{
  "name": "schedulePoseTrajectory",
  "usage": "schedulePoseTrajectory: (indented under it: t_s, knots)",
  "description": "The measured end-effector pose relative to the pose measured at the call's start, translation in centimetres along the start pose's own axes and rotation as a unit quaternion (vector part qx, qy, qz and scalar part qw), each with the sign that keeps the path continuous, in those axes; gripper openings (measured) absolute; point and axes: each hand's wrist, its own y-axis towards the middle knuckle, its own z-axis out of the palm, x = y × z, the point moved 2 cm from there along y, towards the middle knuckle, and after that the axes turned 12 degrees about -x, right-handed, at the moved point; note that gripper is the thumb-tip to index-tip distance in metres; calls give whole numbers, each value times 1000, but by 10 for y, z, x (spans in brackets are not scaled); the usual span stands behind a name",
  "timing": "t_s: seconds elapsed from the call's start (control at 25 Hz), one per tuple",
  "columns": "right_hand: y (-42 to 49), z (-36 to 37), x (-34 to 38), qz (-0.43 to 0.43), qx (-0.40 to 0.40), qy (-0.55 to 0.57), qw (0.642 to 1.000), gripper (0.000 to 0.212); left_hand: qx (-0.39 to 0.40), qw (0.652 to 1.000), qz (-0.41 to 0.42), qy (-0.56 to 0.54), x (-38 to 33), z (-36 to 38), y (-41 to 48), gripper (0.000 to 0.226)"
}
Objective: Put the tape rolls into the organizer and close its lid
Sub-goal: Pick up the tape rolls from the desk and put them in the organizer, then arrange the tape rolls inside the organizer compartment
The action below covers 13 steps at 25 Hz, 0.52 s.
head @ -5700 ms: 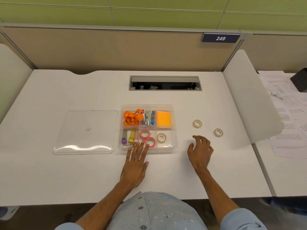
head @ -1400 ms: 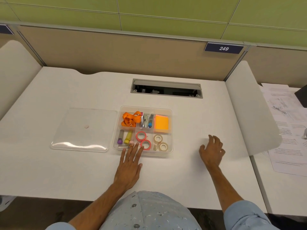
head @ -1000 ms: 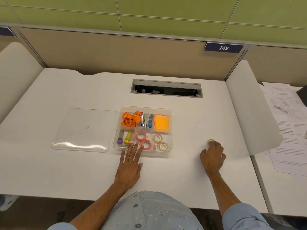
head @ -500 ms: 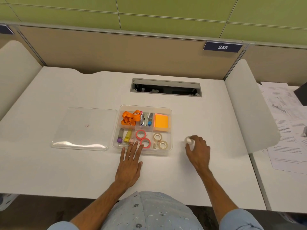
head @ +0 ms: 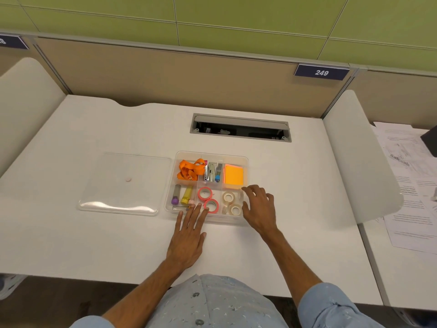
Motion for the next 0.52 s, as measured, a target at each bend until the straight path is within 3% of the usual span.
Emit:
schedulePoseTrajectory:
  t_s: [0.36, 0.52]
  knots:
    - [-2, 0, 3, -19, -24, 21, 999, 39, -1, 1000, -10, 6, 4, 0, 3, 71]
    - [-3, 3, 11, -66, 3, 12, 998, 41, 7, 1000, -9, 9, 2, 2, 2, 72]
